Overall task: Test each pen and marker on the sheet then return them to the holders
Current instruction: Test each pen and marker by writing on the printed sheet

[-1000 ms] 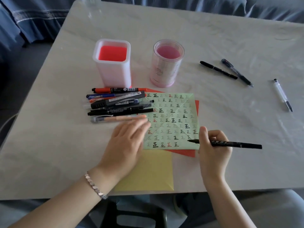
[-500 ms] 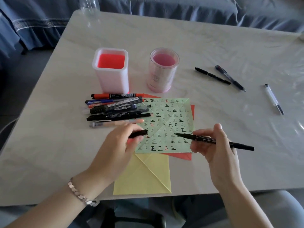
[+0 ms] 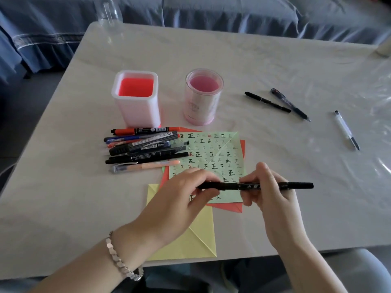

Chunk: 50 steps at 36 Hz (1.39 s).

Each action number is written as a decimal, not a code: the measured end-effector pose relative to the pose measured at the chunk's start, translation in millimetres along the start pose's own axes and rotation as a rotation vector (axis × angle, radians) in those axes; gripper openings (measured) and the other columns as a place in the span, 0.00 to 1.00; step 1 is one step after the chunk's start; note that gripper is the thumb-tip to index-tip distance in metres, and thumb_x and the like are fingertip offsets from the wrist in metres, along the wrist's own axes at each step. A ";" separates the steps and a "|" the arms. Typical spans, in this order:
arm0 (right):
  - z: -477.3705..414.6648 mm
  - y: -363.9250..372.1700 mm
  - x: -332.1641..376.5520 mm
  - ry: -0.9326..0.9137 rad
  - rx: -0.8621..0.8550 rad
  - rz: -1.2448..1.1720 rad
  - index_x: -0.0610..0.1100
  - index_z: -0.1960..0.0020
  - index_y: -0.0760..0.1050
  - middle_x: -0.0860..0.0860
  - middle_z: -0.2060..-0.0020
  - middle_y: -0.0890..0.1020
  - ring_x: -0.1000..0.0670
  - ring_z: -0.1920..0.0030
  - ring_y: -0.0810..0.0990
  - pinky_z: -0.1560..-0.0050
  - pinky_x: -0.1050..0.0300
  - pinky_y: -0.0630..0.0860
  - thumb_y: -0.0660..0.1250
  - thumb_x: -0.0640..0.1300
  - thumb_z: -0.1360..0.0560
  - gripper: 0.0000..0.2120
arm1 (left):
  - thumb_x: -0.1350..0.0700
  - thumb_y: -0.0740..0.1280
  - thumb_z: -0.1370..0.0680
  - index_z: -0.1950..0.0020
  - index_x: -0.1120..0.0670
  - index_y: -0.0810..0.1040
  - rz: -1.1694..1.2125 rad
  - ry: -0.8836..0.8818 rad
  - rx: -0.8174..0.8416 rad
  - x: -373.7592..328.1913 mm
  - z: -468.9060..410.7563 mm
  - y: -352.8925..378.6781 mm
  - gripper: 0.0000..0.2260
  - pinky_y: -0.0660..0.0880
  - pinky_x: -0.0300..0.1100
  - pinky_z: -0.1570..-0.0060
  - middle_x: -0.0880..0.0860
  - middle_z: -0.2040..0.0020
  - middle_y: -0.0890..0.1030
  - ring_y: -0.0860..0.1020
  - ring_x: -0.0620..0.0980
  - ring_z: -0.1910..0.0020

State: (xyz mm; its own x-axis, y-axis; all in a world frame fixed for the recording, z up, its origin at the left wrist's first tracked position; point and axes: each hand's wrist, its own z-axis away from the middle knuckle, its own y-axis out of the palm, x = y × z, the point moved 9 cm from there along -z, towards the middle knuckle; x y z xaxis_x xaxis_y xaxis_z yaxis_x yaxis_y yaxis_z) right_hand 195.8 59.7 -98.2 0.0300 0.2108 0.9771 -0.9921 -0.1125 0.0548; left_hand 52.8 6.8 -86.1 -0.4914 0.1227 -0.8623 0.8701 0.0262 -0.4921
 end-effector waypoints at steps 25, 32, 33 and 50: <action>-39.0 10.4 -17.1 0.027 0.349 0.216 0.40 0.59 0.64 0.53 0.72 0.64 0.55 0.70 0.63 0.69 0.67 0.64 0.58 0.53 0.24 0.16 | 0.58 0.71 0.27 0.67 0.48 0.78 0.229 -0.147 0.024 -6.1 -61.5 28.2 0.09 0.62 0.31 0.72 0.40 0.77 0.74 0.67 0.39 0.77; -121.3 -19.0 7.2 -0.375 0.297 0.920 0.42 0.34 0.66 0.46 0.38 0.72 0.52 0.41 0.70 0.41 0.62 0.66 0.68 0.36 0.30 0.25 | 0.54 0.67 0.24 0.59 0.48 0.78 0.072 -0.253 -0.196 32.7 -78.5 -9.5 0.04 0.70 0.36 0.62 0.45 0.67 0.79 0.74 0.40 0.67; -140.2 -25.2 13.8 -0.401 0.215 1.025 0.40 0.32 0.64 0.45 0.34 0.69 0.48 0.36 0.68 0.38 0.62 0.62 0.64 0.34 0.28 0.25 | 0.54 0.67 0.24 0.59 0.47 0.77 0.046 -0.243 -0.196 33.1 -78.1 -13.0 0.05 0.69 0.33 0.62 0.43 0.67 0.78 0.74 0.38 0.67; -232.1 -54.6 9.0 -0.153 -0.019 1.466 0.42 0.41 0.74 0.39 0.38 0.68 0.40 0.34 0.61 0.35 0.47 0.57 0.60 0.45 0.23 0.13 | 0.54 0.64 0.26 0.50 0.56 0.82 -0.418 -0.038 -0.260 39.4 -45.8 -60.8 0.10 0.66 0.29 0.48 0.47 0.55 0.80 0.74 0.41 0.53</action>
State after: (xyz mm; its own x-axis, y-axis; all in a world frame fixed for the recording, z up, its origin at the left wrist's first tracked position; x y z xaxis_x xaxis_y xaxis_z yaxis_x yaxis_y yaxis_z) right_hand 222.1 293.1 -140.1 -0.9692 -0.1805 0.1676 -0.1479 -0.1174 -0.9820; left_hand -17.8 55.5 -84.6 -0.7973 0.0129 -0.6034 0.5764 0.3127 -0.7549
